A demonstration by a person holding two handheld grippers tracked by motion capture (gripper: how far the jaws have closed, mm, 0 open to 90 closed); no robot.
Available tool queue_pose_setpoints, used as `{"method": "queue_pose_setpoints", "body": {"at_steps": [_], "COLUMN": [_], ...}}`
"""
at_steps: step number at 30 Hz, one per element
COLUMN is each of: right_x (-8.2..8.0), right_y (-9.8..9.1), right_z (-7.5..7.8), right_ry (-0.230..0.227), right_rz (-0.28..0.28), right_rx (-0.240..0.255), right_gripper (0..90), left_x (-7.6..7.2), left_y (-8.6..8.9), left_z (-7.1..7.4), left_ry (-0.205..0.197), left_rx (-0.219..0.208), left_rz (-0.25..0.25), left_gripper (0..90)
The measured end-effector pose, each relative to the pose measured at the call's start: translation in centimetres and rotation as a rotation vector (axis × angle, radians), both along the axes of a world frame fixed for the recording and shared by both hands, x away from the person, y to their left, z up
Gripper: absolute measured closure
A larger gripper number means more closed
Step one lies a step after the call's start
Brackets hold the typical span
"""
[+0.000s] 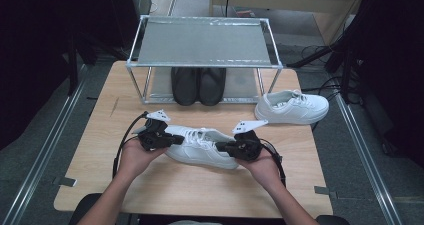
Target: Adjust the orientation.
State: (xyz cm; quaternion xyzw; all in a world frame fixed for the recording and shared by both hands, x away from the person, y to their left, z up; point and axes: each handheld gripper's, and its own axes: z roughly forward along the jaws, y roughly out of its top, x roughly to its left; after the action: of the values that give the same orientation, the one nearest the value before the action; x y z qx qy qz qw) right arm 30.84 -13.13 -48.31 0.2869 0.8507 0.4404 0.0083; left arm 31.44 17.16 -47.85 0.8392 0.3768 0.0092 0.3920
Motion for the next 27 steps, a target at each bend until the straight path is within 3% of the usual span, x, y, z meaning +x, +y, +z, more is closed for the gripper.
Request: {"method": "queue_pose_setpoints", "body": {"at_steps": [6, 12, 23, 27], "right_x": [1.0, 2.1, 4.8, 5.5], "right_y": [-1.2, -2.2, -2.5, -2.2], "right_z": [1.0, 1.6, 0.8, 0.3], "right_ry": [-0.020, -0.032, -0.005, 0.018], "right_rz": [-0.023, -0.046, -0.077, -0.072], "right_rx": [0.022, 0.033, 0.028, 0.012], "right_gripper": [90.0, 90.0, 90.0, 90.0], "left_x": [-0.8, -2.2, -3.6, -3.7], "left_y": [0.6, 0.4, -0.9, -1.5], "left_z": [0.4, 0.6, -0.6, -1.3], "left_ry": [-0.005, -0.017, 0.019, 0.026], "left_rx": [-0.027, -0.005, 0.015, 0.042], "left_rz": [0.027, 0.017, -0.011, -0.014], "left_gripper": [90.0, 89.4, 89.3, 88.3]}}
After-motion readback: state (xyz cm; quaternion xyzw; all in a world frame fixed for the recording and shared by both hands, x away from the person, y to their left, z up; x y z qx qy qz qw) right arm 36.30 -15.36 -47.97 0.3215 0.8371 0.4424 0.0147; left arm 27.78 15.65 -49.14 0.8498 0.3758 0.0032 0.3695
